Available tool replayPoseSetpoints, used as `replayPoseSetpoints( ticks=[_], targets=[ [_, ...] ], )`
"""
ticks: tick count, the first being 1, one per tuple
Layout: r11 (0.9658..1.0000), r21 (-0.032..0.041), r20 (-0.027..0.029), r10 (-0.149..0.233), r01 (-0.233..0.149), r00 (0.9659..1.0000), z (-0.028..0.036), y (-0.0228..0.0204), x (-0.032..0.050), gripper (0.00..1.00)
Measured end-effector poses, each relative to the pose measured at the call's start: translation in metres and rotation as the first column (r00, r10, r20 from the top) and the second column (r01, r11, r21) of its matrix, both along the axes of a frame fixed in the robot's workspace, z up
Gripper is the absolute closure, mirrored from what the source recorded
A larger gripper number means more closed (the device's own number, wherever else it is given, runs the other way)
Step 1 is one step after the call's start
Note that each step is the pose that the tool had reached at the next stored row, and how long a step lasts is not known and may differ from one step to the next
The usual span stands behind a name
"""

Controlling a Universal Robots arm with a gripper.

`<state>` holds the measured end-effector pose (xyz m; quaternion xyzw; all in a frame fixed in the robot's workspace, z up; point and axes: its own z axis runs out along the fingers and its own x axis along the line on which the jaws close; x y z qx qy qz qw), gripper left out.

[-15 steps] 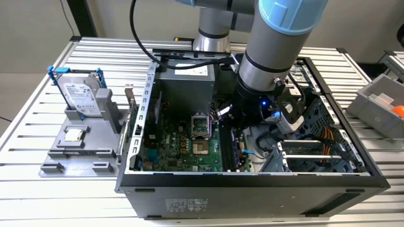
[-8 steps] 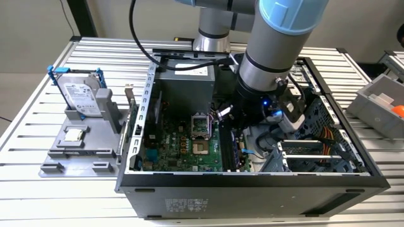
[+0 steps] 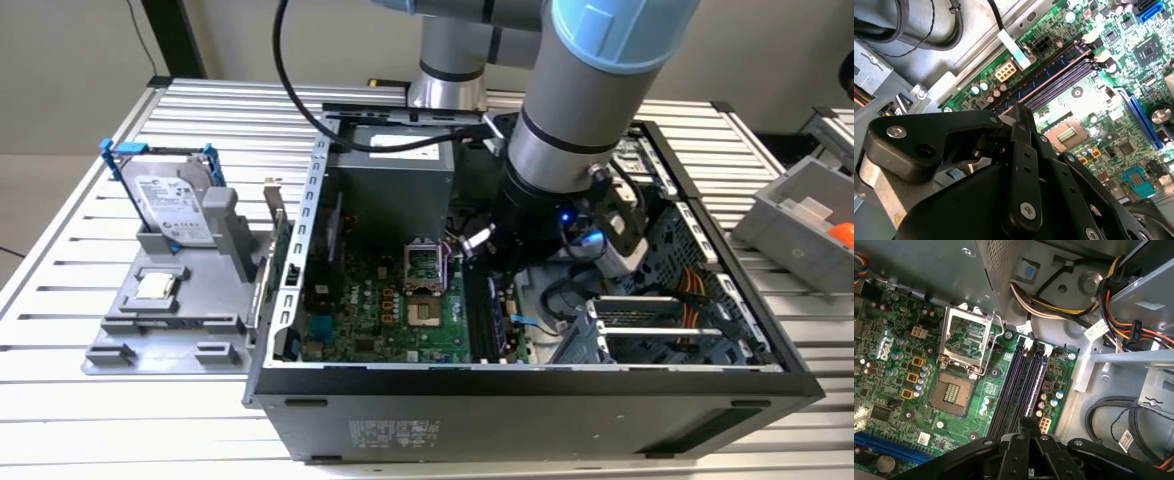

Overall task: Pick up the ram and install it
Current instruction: 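Press down the ram until it locks into place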

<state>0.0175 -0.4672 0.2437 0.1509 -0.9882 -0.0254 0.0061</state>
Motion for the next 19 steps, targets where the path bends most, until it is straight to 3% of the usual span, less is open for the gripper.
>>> replayPoseSetpoints(
  ticks=[10, 19],
  targets=[
    [0.9979, 0.0001, 0.0, 0.064, -0.064, 0.9979, -0.0001, 0.0001, 0.0004, 1.0],
    [0.9922, 0.0, 0.0, 0.125, -0.125, 0.9922, 0.0, 0.0001, 0.0005, 1.0]
  ],
)
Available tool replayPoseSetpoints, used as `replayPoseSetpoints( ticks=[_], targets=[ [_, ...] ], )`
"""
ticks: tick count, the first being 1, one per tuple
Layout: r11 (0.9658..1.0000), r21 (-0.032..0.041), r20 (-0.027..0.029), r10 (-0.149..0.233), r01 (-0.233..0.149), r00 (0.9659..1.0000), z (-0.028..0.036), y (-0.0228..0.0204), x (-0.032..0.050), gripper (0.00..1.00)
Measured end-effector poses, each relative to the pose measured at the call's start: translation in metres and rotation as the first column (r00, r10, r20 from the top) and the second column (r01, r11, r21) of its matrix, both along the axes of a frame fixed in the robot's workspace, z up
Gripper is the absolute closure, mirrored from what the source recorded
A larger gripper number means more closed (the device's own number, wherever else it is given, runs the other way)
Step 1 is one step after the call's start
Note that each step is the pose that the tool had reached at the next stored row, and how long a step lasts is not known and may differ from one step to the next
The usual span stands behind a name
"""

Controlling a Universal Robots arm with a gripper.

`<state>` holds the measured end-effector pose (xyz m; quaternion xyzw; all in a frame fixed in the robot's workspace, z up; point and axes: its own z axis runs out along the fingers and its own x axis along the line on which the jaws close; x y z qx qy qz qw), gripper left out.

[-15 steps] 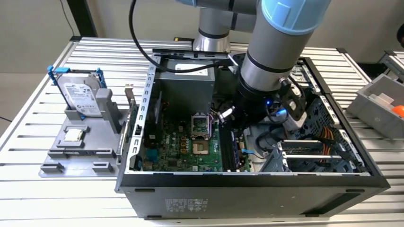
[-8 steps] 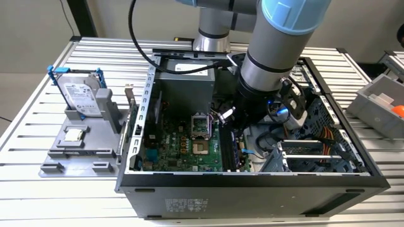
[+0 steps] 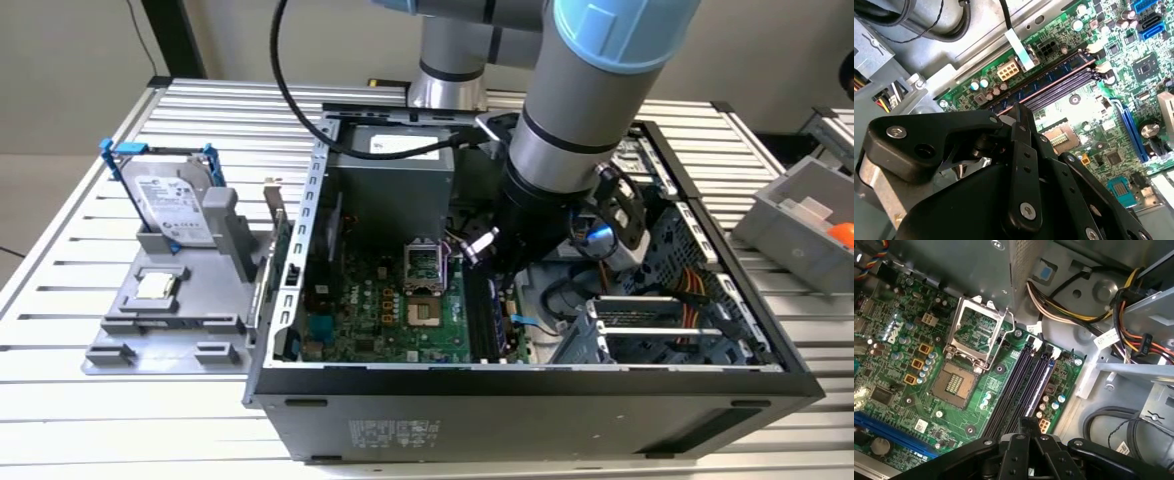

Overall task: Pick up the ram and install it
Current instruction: 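Press down the ram until it locks into place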

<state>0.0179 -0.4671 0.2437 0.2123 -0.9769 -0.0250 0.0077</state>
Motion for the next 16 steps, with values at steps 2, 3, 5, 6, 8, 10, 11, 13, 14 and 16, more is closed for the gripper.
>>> replayPoseSetpoints(
  ticks=[2, 3, 5, 6, 8, 10, 11, 13, 14, 16],
  targets=[
    [0.9999, 0.0, 0.0001, 0.017, -0.017, 0.9999, 0.0, 0.0, 0.0, 1.0],
    [0.9997, 0.0001, 0.0, 0.025, -0.025, 0.9997, 0.0, 0.0, 0.0, 1.0],
    [0.9992, 0.0, 0.0, 0.039, -0.039, 0.9992, 0.0, 0.0, 0.0002, 1.0],
    [0.9989, -0.0001, 0.0, 0.046, -0.046, 0.9989, 0.0, 0.0, 0.0003, 1.0],
    [0.9981, 0.0, 0.0, 0.061, -0.061, 0.9981, 0.0, 0.0, 0.0004, 1.0],
    [0.9972, -0.0001, 0.0, 0.075, -0.075, 0.9972, 0.0, 0.0, 0.0006, 1.0],
    [0.9965, 0.0, 0.0, 0.083, -0.083, 0.9965, 0.0, 0.0, 0.0009, 1.0],
    [0.9953, 0.0, 0.0, 0.097, -0.097, 0.9953, 0.0, 0.0, 0.0012, 1.0],
    [0.9945, -0.0001, 0.0, 0.105, -0.105, 0.9945, 0.0, 0.0, 0.0013, 1.0],
    [0.9929, 0.0001, 0.0, 0.119, -0.119, 0.9929, 0.0, 0.0, 0.0015, 1.0]
  ],
)
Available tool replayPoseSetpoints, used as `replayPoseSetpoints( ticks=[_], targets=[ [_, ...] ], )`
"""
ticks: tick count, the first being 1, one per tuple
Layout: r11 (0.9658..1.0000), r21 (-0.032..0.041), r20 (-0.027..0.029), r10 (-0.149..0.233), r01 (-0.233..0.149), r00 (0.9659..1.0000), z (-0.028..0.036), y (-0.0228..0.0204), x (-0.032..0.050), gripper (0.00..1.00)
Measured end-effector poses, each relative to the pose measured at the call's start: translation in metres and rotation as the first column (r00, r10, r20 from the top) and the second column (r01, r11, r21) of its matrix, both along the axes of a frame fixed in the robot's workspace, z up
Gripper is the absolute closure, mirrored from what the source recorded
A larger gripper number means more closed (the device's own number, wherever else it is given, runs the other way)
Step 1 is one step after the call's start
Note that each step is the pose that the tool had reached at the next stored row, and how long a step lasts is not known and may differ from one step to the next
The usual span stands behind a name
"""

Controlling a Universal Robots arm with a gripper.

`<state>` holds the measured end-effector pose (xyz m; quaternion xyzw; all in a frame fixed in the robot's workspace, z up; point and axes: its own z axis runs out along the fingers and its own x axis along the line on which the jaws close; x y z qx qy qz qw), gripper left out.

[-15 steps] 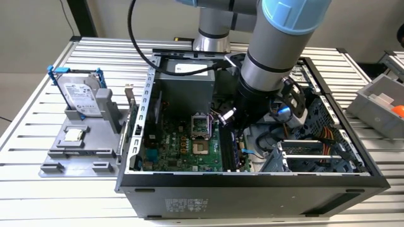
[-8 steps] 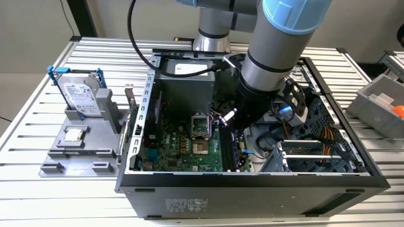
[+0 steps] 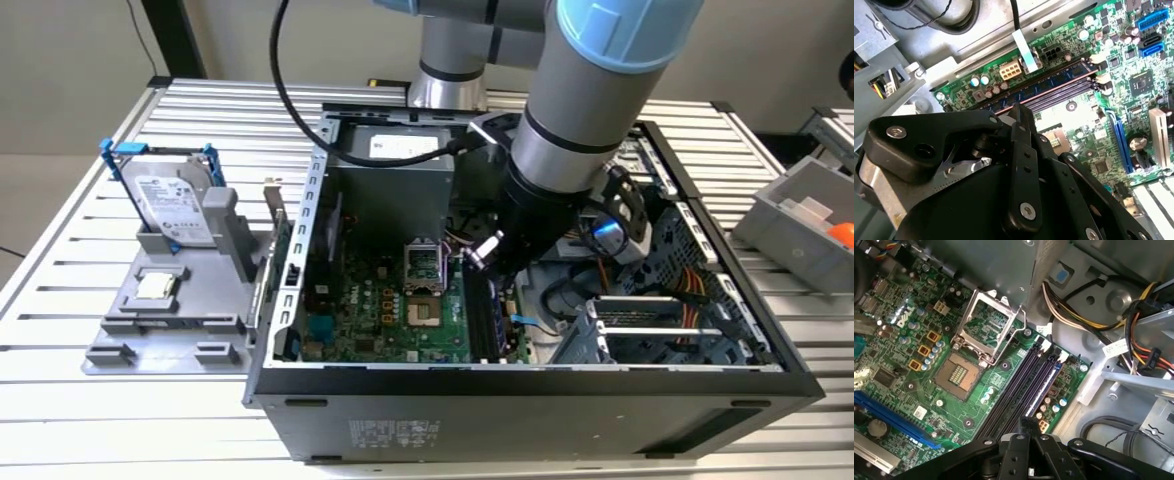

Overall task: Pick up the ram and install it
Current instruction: 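Press down the ram until it locks into place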

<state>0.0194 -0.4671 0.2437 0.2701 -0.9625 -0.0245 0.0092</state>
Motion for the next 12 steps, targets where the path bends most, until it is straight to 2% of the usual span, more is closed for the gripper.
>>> replayPoseSetpoints(
  ticks=[7, 12],
  targets=[
    [0.9991, 0.0001, 0.0, 0.043, -0.043, 0.9991, 0.0, 0.0, 0.0004, 1.0],
    [0.9966, 0.0, 0.0, 0.083, -0.083, 0.9966, 0.0, 0.0002, 0.0004, 1.0]
  ],
)
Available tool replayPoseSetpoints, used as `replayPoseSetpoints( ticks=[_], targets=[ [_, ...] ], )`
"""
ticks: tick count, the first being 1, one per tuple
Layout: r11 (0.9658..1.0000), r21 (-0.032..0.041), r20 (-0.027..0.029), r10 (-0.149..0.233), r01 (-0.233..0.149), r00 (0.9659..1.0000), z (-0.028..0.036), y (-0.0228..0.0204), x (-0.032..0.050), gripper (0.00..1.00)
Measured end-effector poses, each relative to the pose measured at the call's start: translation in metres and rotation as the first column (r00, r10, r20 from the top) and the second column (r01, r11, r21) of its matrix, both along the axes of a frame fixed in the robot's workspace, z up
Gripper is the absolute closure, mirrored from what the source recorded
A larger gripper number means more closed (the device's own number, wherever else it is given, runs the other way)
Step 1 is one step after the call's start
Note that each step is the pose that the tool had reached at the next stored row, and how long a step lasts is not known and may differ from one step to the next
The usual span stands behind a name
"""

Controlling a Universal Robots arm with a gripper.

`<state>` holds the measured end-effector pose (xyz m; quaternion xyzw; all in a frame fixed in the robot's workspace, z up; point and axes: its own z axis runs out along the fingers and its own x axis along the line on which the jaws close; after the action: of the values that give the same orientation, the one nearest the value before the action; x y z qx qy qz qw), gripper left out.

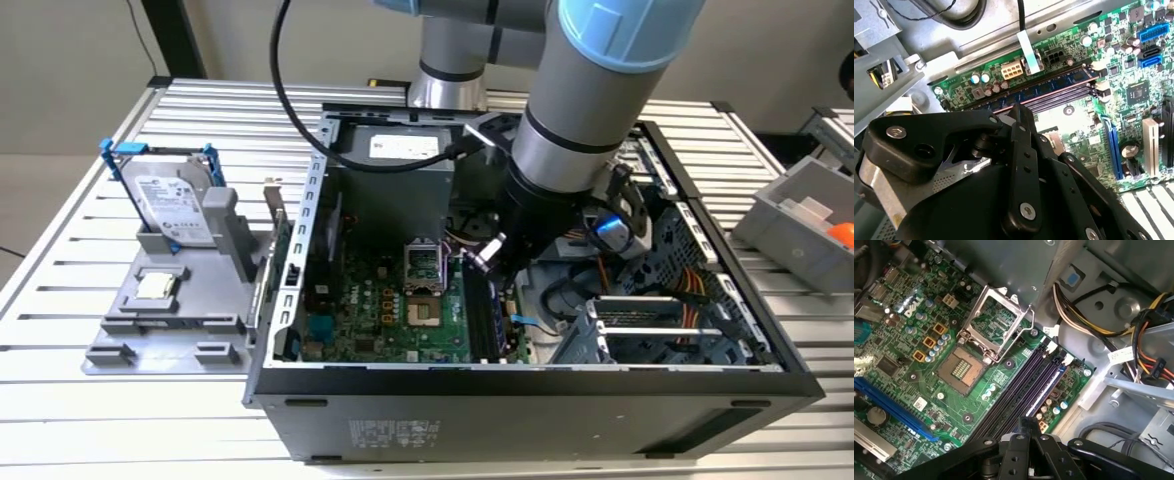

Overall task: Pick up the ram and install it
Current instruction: 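Press down the ram until it locks into place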

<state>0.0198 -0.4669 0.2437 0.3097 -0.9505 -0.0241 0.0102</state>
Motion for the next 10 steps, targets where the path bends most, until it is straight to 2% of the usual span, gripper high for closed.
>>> replayPoseSetpoints(
  ticks=[5, 10],
  targets=[
    [0.999, 0.0, 0.0, 0.046, -0.046, 0.999, 0.0, 0.0007, 0.0002, 1.0],
    [0.9963, -0.0001, 0.0, 0.086, -0.086, 0.9963, 0.0, 0.0009, 0.0013, 1.0]
  ],
)
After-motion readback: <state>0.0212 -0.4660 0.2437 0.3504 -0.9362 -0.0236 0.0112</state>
